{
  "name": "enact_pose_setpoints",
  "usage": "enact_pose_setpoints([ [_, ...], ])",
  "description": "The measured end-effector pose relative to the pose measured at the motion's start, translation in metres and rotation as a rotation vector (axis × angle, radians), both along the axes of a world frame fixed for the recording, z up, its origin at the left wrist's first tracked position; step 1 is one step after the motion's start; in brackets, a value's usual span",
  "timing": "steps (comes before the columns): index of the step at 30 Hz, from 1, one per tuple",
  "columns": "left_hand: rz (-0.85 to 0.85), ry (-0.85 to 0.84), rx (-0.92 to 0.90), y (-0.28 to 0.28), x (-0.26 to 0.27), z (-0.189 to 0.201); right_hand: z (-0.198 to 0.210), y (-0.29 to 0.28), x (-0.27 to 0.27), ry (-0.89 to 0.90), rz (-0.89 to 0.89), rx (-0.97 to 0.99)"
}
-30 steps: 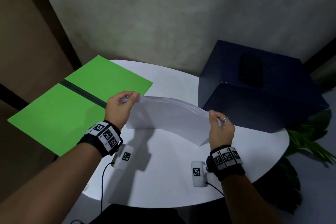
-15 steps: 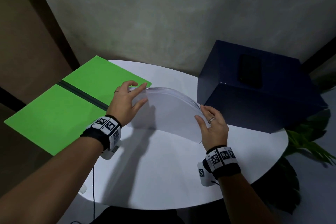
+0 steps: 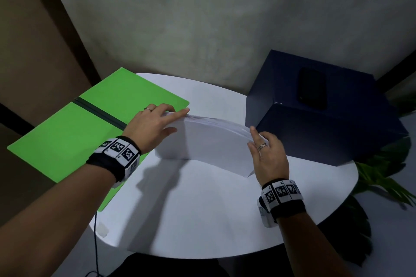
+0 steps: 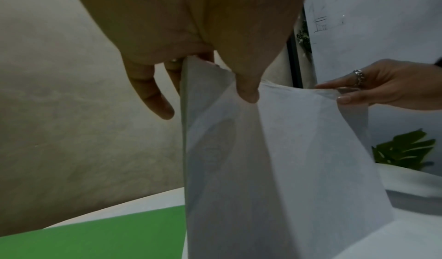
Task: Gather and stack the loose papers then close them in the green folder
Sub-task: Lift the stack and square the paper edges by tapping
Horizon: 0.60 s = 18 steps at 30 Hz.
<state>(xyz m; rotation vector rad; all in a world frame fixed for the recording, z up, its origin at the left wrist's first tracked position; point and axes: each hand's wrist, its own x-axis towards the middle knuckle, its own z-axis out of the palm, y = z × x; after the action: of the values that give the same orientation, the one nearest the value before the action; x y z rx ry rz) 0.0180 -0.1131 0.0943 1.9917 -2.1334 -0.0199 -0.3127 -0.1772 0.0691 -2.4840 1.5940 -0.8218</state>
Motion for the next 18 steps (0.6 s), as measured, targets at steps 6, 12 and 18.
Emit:
enact_pose_setpoints([
  [6,0.006,-0.044,0.002,0.001,-0.002,-0.002,0.003,0.004,-0.002,0.074,-0.021,0.015],
  [12,0.034,-0.073,-0.059,-0.002,-0.004,0.002,0.011,0.004,-0.001,0.133,-0.047,0.065],
  [18,0.044,-0.166,-0.006,-0.005,-0.016,-0.001,0.012,0.008,-0.003,0.209,-0.064,0.097],
])
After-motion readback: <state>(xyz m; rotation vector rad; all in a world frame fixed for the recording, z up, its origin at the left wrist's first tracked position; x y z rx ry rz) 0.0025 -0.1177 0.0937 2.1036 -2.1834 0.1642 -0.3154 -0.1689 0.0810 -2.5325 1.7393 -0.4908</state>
